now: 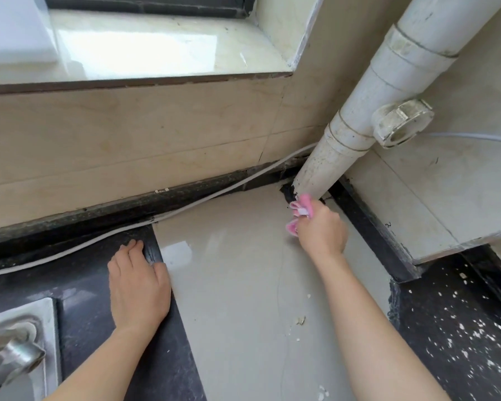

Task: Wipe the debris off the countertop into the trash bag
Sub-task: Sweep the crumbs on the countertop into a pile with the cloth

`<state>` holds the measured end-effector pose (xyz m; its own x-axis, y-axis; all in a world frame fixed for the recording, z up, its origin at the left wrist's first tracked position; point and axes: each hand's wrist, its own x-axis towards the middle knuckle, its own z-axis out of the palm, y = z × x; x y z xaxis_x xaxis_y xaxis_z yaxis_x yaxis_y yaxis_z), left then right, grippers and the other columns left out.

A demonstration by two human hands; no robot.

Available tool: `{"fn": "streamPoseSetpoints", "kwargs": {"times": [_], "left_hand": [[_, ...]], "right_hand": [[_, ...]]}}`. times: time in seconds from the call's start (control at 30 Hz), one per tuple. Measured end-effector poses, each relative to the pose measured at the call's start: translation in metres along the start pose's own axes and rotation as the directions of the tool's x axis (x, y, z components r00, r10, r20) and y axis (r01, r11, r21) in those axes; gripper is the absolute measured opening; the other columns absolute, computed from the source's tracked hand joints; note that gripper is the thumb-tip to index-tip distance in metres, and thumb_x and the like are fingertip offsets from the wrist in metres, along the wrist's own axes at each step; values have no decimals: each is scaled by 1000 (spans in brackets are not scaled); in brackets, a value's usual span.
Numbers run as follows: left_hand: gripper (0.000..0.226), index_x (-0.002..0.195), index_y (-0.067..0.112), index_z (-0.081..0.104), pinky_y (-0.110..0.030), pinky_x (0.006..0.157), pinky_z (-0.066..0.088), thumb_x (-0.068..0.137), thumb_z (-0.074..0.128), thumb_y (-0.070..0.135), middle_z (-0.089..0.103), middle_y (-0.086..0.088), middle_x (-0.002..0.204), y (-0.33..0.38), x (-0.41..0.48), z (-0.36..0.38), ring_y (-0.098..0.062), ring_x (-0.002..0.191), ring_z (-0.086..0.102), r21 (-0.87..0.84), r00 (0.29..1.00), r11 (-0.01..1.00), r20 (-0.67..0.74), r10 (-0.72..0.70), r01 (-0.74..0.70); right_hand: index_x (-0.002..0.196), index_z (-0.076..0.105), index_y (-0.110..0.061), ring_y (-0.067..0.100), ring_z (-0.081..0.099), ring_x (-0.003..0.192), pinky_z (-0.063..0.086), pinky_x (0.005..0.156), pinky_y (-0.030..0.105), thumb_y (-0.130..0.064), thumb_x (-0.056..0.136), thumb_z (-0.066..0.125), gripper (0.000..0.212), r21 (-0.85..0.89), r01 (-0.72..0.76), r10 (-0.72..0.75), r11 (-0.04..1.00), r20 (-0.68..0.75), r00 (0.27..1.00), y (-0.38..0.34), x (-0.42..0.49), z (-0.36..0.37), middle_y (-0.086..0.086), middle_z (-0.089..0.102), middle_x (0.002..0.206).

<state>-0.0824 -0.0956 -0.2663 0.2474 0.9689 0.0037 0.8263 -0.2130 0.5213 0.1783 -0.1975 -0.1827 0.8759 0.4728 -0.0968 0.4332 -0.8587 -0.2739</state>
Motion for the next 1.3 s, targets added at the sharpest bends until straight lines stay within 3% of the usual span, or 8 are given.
{"fn": "streamPoseSetpoints", "kwargs": {"times": [0.1, 0.3, 0.53, 0.77, 0.97, 1.1, 1.2, 1.3], "left_hand": [[48, 133, -8, 41, -49, 108, 28, 89, 49, 12, 44, -27, 130, 14, 3, 10, -39, 121, 35, 6, 995, 996, -56, -88, 88], [48, 131, -9, 42, -51, 105, 29, 90, 49, 15, 44, -29, 129, 11, 8, 21, -41, 117, 35, 69, 993, 995, -99, -70, 77], [48, 131, -9, 41, -53, 104, 29, 91, 49, 14, 43, -31, 130, 15, 6, 18, -42, 119, 33, 70, 993, 994, -94, -77, 83], [47, 131, -8, 41, -53, 102, 30, 91, 48, 15, 43, -30, 128, 14, 6, 20, -41, 114, 34, 89, 991, 993, -122, -61, 72], [54, 130, -7, 42, -53, 99, 31, 87, 37, 25, 43, -30, 126, 13, 6, 20, -42, 111, 35, 81, 989, 995, -143, -45, 56], [46, 128, -11, 41, -55, 98, 30, 90, 42, 16, 43, -34, 124, 11, 5, 21, -45, 109, 35, 101, 991, 994, -134, -23, 37], [48, 126, -10, 44, -53, 104, 25, 88, 38, 18, 43, -33, 125, 19, 3, 22, -45, 115, 33, 30, 990, 1000, -139, -5, 9], [51, 127, -4, 45, -49, 110, 22, 87, 34, 24, 43, -25, 128, 45, -5, 31, -39, 122, 32, -48, 989, 993, -104, 101, -107]], "right_hand": [[105, 62, -16, 32, 65, 91, 39, 65, 29, -15, 77, 66, 28, -132, 219, -214, 967, 44, 976, -43, 30, 7, 10, 69, 98], [112, 59, -13, 29, 62, 102, 38, 69, 27, -17, 88, 60, 25, -275, 280, -225, 920, 215, 950, -55, 79, 34, 9, 66, 111], [113, 59, -12, 27, 64, 101, 40, 67, 29, -21, 94, 52, 23, -640, 458, -292, 617, 355, 888, -31, 57, -16, 6, 67, 108], [130, 50, -19, 30, 64, 102, 37, 66, 31, -8, 96, 44, 37, -443, 539, -475, 716, 257, 842, -34, 55, 34, 11, 63, 116], [129, 49, -24, 33, 62, 96, 34, 64, 31, -4, 87, 48, 46, -338, 340, -296, 878, 175, 939, 49, 36, 29, 12, 64, 108], [105, 66, -25, 32, 60, 94, 39, 67, 31, -9, 80, 54, 32, -197, 191, -166, 962, 137, 977, 92, 34, -1, 9, 67, 95], [111, 71, -24, 34, 54, 96, 36, 71, 36, -9, 80, 60, 36, -271, 313, -344, 910, -72, 936, 100, 60, -8, 15, 59, 95], [106, 73, -24, 33, 53, 99, 32, 75, 37, -15, 81, 66, 28, -284, 433, -453, 856, -7, 891, 92, 89, 5, 12, 60, 100]]}}
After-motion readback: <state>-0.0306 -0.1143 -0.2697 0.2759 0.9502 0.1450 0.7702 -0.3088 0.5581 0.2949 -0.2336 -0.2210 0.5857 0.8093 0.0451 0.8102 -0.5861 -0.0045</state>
